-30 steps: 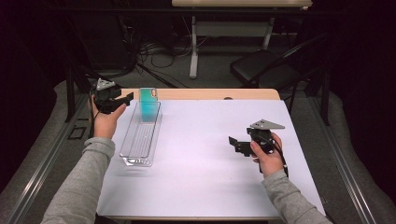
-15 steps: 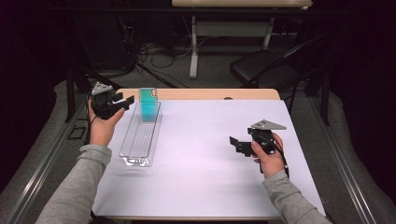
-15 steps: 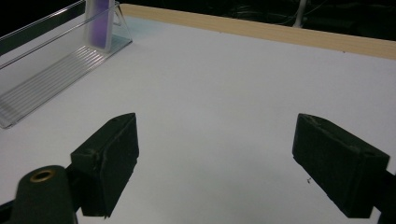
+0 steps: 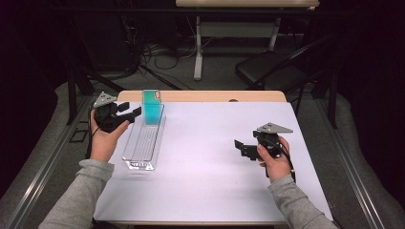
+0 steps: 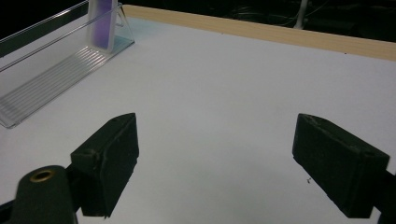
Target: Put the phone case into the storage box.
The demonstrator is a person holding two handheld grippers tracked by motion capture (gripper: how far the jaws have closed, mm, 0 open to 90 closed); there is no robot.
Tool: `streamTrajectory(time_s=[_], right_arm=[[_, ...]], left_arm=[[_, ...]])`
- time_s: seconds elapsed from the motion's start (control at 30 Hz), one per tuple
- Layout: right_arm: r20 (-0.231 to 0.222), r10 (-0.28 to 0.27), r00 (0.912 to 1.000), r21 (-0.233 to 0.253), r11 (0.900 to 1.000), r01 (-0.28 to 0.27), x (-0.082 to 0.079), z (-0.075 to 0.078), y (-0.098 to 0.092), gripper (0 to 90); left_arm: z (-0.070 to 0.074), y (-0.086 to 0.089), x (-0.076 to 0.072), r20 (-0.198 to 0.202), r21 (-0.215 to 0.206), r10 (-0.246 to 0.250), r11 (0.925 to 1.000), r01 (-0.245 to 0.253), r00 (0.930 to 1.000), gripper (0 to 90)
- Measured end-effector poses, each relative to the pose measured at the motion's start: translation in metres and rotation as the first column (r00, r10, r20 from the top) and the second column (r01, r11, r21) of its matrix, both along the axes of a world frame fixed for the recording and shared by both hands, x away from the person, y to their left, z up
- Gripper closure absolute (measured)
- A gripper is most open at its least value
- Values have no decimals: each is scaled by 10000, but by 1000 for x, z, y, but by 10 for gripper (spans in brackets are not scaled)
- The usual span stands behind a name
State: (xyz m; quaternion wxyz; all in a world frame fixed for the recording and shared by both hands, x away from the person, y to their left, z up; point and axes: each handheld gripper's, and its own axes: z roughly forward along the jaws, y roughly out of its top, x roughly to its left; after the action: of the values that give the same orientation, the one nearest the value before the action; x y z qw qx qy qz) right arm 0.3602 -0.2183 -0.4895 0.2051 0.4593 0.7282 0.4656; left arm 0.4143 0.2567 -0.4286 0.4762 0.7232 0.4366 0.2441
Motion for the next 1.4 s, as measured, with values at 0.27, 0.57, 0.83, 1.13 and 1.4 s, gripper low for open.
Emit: streamTrajectory(time_s=[0.27,0.57,0.83,1.13,1.4], right_arm=[[-6,-15,10000,22,10000,15,-1,-1,-1,141],[64,-39,10000,101,9999,39,-5,1,-3,141],[191,72,9998,-61,10000,-71,-11,3,-2,142],[417,190,9989,-167,9997,-184,-22,7,-3,141],[529,329,9981,-338,9989,-311,-33,9,-5,141]], left_arm=[[2,-10,-18,237,-276,-576,9979,583,9981,363],[0,-19,-36,410,-297,-1292,9910,1305,9908,336],[-9,-24,-52,320,-559,-2057,9767,2072,9781,261],[-21,-27,-65,425,-692,-2221,9720,2247,9741,190],[-30,-26,-75,273,-1053,-2363,9656,2379,9713,159]])
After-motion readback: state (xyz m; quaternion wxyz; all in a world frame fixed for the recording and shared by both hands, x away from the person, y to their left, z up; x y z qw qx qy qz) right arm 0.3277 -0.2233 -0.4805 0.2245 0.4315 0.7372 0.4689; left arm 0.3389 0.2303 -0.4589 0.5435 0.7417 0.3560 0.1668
